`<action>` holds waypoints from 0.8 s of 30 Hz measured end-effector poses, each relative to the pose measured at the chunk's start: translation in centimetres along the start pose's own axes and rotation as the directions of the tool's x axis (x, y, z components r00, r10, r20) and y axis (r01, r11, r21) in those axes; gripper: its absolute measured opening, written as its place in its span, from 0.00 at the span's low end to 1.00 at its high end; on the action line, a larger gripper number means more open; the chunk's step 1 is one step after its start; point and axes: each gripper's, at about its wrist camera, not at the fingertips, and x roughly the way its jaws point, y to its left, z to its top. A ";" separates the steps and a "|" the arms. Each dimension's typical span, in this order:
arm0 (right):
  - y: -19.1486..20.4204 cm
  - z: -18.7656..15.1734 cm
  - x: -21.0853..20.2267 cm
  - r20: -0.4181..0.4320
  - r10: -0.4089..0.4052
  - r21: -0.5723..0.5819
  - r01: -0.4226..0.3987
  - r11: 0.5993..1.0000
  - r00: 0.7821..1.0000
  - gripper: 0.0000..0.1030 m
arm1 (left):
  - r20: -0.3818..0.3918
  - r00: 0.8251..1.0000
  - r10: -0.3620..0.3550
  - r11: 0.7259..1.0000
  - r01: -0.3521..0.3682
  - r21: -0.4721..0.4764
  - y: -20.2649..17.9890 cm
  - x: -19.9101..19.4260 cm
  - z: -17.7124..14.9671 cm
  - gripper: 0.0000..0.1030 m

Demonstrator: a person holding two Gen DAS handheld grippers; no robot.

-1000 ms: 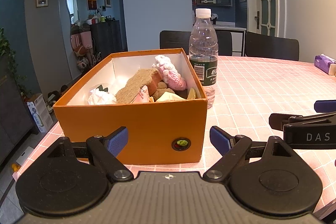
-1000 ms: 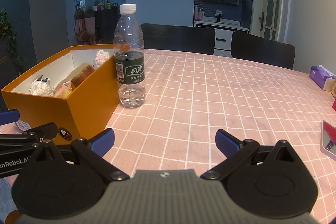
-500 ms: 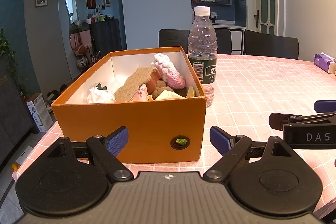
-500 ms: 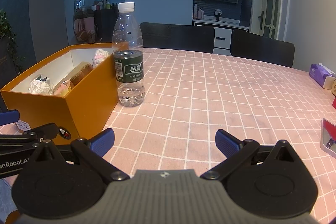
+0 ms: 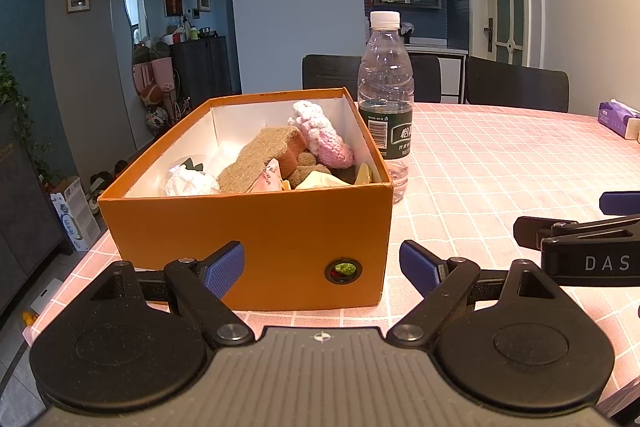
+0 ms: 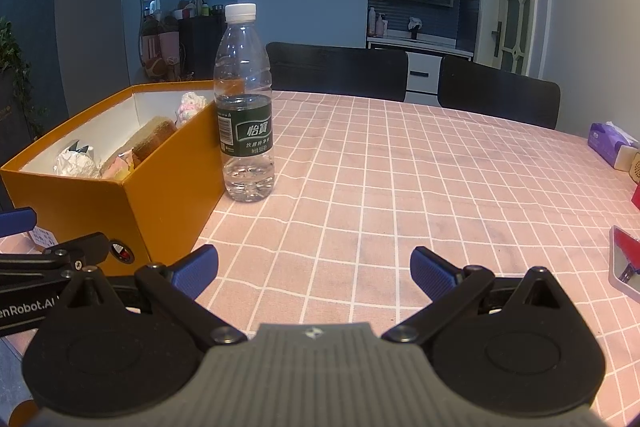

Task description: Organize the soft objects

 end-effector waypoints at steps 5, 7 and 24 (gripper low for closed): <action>0.1 0.0 -0.1 -0.001 -0.001 0.000 0.001 1.000 1.000 0.97 | -0.002 1.000 -0.001 1.000 0.001 0.000 -0.1 0.0 -0.1 0.99; 0.1 0.0 -0.1 0.000 -0.002 0.001 0.002 1.000 1.000 0.97 | -0.003 1.000 -0.001 1.000 0.001 -0.001 -0.1 0.0 -0.1 0.99; 0.1 -0.1 -0.1 0.000 -0.003 -0.001 0.003 1.000 1.000 0.97 | -0.002 1.000 -0.002 1.000 0.002 0.000 -0.1 0.0 -0.1 0.99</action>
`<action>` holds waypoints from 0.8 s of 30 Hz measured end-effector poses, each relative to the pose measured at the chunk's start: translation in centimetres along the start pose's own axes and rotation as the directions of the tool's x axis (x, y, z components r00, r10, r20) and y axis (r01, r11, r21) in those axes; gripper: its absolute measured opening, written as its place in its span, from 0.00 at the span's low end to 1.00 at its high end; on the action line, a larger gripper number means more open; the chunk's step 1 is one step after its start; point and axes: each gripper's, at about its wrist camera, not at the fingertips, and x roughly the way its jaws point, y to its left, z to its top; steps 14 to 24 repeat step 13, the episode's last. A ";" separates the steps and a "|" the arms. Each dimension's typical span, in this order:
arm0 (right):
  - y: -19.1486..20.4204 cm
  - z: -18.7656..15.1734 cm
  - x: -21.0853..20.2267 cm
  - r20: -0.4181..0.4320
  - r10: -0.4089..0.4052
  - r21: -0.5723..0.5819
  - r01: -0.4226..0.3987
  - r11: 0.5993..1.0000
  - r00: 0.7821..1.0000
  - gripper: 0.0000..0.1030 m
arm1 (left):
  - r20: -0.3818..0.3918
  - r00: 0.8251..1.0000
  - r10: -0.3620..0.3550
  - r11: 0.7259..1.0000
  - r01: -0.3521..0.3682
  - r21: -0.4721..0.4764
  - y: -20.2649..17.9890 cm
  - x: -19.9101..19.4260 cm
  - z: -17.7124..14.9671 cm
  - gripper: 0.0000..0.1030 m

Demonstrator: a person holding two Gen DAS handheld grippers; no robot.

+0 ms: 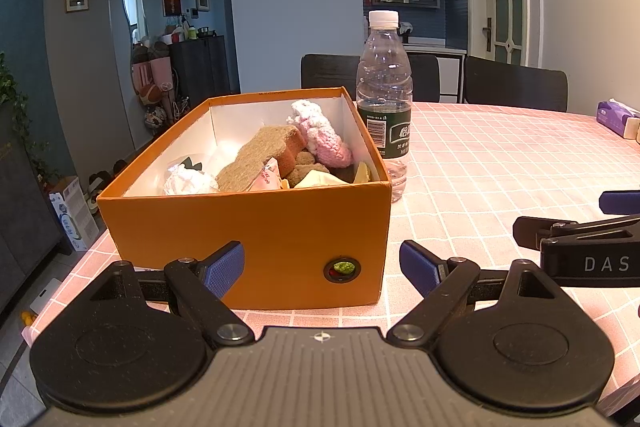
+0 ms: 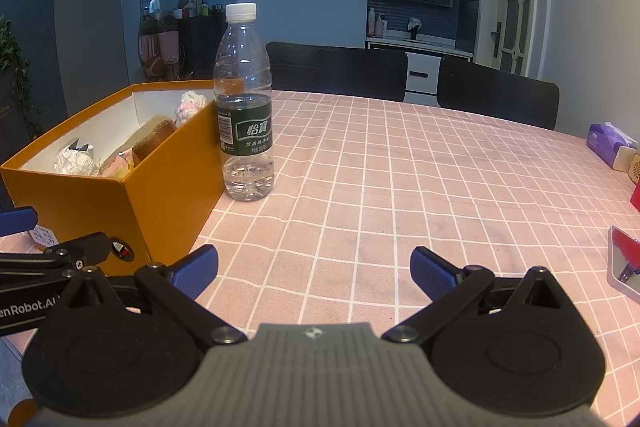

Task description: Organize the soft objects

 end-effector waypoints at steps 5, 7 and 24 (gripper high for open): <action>0.1 0.0 0.0 -0.003 0.001 -0.002 -0.001 1.000 1.000 0.97 | 0.000 1.000 -0.001 1.000 0.001 0.001 0.0 0.0 0.0 0.99; 0.1 -0.1 -0.1 -0.004 0.001 -0.002 -0.001 1.000 1.000 0.97 | -0.001 1.000 -0.003 1.000 0.003 0.002 0.0 -0.1 -0.1 0.99; 0.0 -0.1 0.0 -0.010 0.000 0.000 0.000 1.000 1.000 0.97 | -0.003 1.000 -0.009 1.000 0.009 0.005 0.0 0.0 0.0 0.99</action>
